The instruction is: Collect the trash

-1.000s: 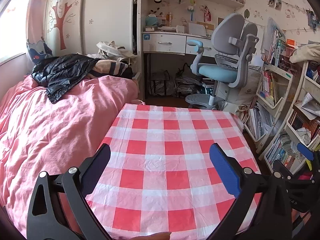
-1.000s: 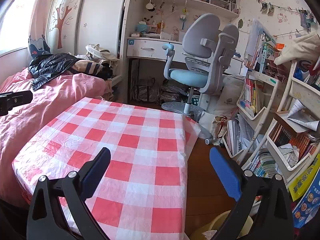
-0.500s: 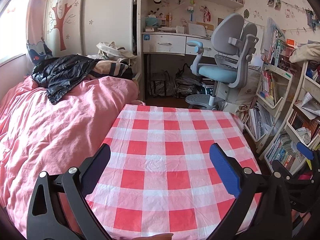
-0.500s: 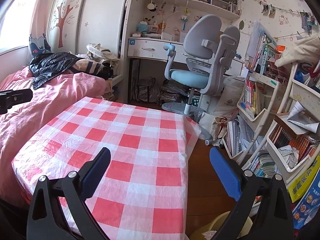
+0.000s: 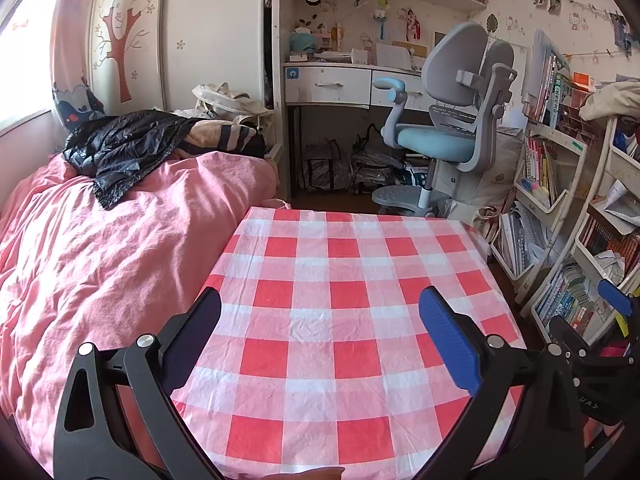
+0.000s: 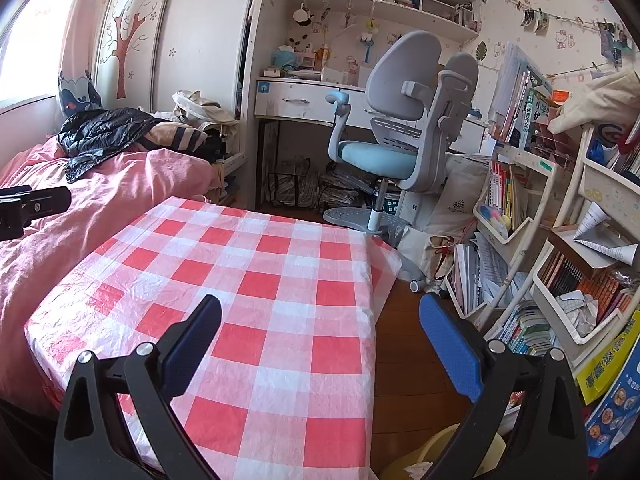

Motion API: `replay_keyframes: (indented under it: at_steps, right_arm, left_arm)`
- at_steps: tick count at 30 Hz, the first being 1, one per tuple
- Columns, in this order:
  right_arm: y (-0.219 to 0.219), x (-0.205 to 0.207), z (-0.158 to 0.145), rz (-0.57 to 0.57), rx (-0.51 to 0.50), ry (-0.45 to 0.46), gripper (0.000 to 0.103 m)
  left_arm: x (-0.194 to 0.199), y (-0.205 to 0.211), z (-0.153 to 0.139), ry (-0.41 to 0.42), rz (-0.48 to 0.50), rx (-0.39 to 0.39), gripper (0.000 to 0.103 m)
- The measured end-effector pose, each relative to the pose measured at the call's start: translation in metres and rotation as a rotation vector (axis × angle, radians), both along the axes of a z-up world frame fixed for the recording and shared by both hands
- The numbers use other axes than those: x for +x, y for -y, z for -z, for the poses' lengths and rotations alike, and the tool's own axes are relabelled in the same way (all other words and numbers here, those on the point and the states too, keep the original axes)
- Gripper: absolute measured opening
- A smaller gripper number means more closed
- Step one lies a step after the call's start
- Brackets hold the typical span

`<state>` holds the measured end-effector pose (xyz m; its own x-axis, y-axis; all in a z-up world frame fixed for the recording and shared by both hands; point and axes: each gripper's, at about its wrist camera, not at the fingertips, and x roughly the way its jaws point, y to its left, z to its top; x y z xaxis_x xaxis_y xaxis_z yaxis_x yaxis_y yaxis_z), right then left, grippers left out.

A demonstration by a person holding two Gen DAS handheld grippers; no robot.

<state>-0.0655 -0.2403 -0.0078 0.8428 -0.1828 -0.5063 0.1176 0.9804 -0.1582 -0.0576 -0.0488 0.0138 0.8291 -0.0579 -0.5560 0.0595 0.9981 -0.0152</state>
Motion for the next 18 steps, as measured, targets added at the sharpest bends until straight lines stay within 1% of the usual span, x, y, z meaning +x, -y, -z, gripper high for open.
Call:
replay_keyframes:
  at_steps: [4,8,12,18]
  right_arm:
    - [0.000,-0.001,0.000,0.000,0.000,0.002,0.095]
    - [0.000,0.000,-0.003,-0.001,-0.002,0.010,0.095]
    - [0.000,0.000,-0.008,-0.006,-0.001,0.021,0.095]
    - [-0.002,-0.003,-0.008,-0.020,-0.004,0.034,0.095]
  left_arm:
    - [-0.002,-0.006,0.000,0.002,0.007,0.007,0.096]
    - [0.000,-0.003,-0.001,0.000,0.006,0.008,0.096]
    - [0.002,-0.006,0.001,-0.018,0.014,-0.013,0.096]
    - [0.005,-0.004,0.004,-0.020,0.022,0.003,0.096]
